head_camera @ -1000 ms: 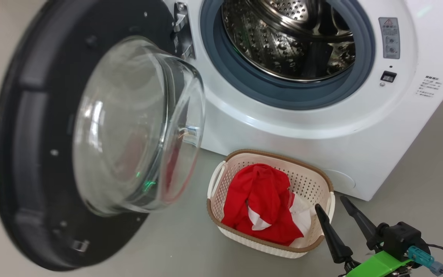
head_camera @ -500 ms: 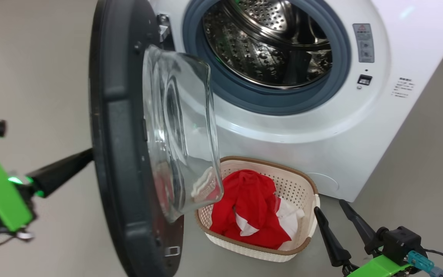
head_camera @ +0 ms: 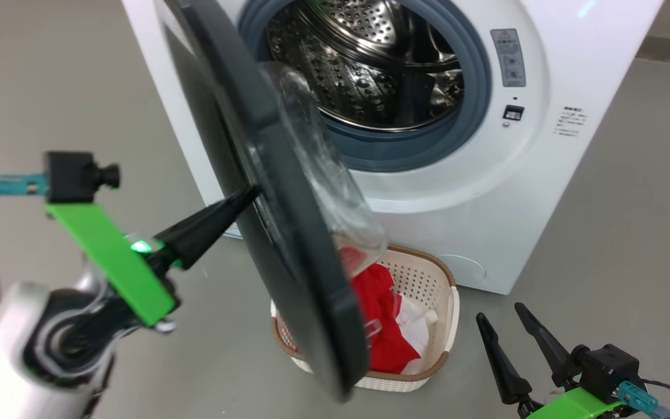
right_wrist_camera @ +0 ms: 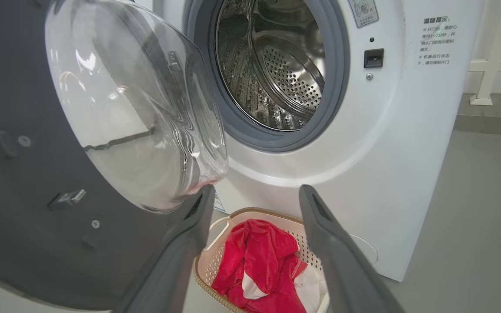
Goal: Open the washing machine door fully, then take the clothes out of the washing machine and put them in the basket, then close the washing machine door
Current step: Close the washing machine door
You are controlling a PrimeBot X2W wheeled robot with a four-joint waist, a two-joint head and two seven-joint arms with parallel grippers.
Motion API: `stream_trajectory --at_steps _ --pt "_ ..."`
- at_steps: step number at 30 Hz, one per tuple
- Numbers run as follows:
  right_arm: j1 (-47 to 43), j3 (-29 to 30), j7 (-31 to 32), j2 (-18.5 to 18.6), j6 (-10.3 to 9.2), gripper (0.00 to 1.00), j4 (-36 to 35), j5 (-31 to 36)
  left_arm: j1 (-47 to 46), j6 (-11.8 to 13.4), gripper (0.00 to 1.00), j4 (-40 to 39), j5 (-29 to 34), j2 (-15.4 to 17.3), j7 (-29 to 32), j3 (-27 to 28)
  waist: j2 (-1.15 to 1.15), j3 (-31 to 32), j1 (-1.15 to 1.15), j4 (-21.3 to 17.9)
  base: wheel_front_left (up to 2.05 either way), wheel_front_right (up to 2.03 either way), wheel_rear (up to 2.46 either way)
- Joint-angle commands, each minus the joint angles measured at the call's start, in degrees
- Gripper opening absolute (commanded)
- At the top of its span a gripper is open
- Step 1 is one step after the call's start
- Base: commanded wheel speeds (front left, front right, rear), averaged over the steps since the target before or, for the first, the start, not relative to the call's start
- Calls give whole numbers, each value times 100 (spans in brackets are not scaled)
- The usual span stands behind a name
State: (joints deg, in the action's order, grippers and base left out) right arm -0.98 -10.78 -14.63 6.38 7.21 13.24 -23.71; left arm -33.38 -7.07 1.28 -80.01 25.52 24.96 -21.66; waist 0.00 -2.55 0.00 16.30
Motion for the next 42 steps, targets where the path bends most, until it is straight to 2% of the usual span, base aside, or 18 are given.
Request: stream_trajectory --at_steps 1,9,17,32,42 --pt "108 -106 -37 11 28 100 -150 -9 -382 -42 0 -98 76 78 -122 131 0 -31 0 -64 0 0 0" --pt "190 -71 -37 -15 28 100 -172 31 -913 -42 0 321 266 -317 -880 -461 0 -185 0 -351 0 0 0" --pt "336 -17 -37 -65 28 100 -215 105 -1468 -42 0 821 182 -463 -1364 -795 0 -471 0 -646 0 0 0" --pt "763 117 -37 -235 28 100 -319 283 -2757 -42 0 1726 -84 -415 -2381 -1160 0 -1183 0 -1299 0 0 0" --pt "882 107 -37 -312 28 100 -354 318 -3130 -42 0 2191 -323 -167 -2864 -1413 0 -1327 0 -1632 0 0 0"
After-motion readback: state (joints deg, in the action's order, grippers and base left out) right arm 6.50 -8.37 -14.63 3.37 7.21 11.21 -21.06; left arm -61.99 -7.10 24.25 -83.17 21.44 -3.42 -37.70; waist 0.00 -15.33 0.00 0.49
